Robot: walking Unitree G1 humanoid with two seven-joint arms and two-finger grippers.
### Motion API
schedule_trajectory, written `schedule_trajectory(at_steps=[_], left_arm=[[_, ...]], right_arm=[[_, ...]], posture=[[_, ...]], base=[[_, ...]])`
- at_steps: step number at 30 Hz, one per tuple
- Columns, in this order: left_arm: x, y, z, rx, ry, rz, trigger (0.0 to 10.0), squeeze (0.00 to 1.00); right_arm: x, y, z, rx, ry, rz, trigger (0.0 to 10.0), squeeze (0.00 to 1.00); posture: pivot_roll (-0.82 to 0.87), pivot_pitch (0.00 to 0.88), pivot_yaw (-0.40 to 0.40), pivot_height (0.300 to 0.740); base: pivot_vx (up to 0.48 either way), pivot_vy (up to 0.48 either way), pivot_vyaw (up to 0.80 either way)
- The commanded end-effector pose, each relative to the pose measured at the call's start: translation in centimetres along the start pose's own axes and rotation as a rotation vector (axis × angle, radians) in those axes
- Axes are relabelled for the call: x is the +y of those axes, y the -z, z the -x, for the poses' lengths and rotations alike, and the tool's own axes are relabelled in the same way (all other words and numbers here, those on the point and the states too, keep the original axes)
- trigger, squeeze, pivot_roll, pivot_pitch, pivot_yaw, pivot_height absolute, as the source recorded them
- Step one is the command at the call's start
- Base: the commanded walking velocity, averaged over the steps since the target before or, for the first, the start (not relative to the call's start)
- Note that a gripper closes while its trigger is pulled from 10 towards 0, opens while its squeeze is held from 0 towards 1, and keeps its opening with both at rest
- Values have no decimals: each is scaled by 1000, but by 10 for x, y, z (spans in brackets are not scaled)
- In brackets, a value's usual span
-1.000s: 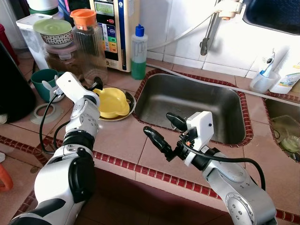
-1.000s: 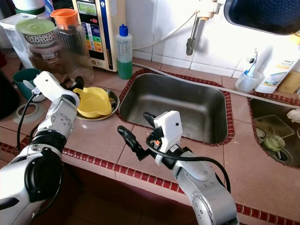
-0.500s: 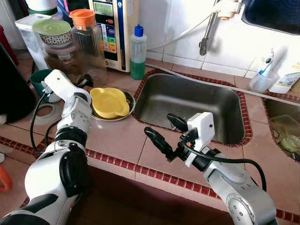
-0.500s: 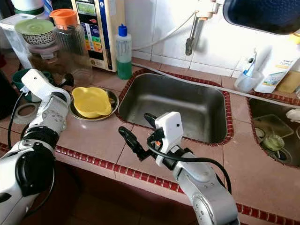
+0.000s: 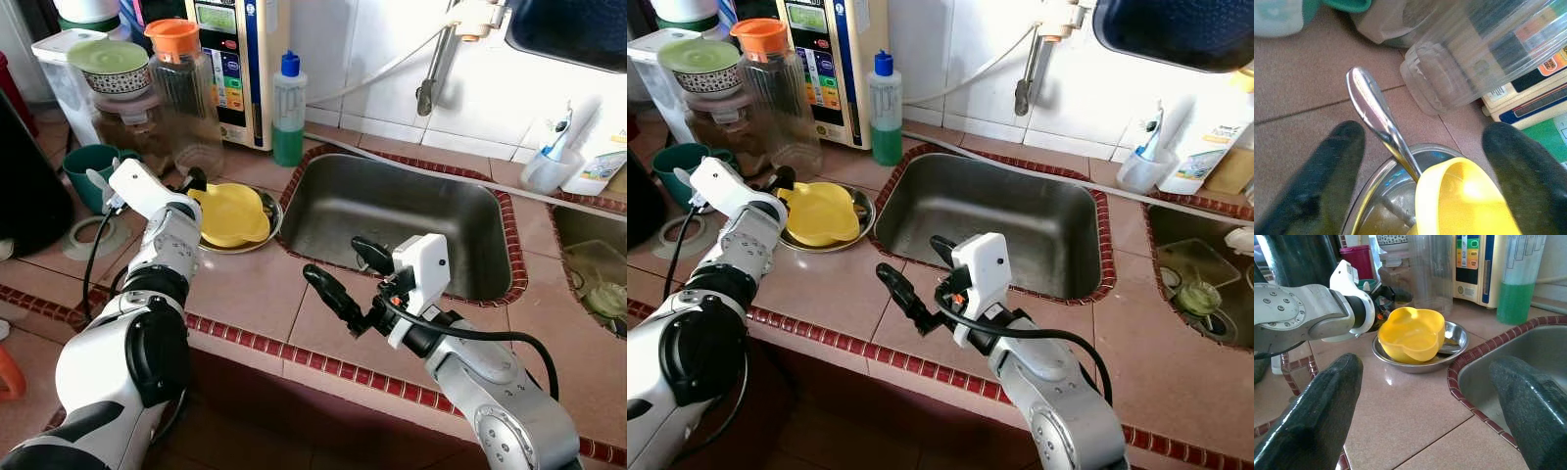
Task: Kitchen organization
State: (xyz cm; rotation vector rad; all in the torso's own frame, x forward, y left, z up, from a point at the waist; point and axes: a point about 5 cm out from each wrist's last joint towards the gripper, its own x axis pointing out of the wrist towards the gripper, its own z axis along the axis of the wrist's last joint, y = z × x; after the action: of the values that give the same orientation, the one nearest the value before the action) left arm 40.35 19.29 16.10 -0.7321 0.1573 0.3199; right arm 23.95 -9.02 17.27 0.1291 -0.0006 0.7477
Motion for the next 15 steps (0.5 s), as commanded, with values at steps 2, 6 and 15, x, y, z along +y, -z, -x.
schedule_trajectory(at_steps=[2,6,15], left_arm=[[-7,0,0,17,18,33,0,0],[-6,0,-1,29,19,80,0,0],[-7,-1,-1,32,29,101,0,0]], right_arm=[[0,-5,2,-16,4,9,10000,949],[0,-5,2,-15,6,9,10000,949],[0,-5,2,-16,5,9,10000,953]], posture=[[38,0,-11,740],[36,0,-9,740],[38,0,-10,740]], base=[[0,0,0],[0,0,0],[0,0,0]])
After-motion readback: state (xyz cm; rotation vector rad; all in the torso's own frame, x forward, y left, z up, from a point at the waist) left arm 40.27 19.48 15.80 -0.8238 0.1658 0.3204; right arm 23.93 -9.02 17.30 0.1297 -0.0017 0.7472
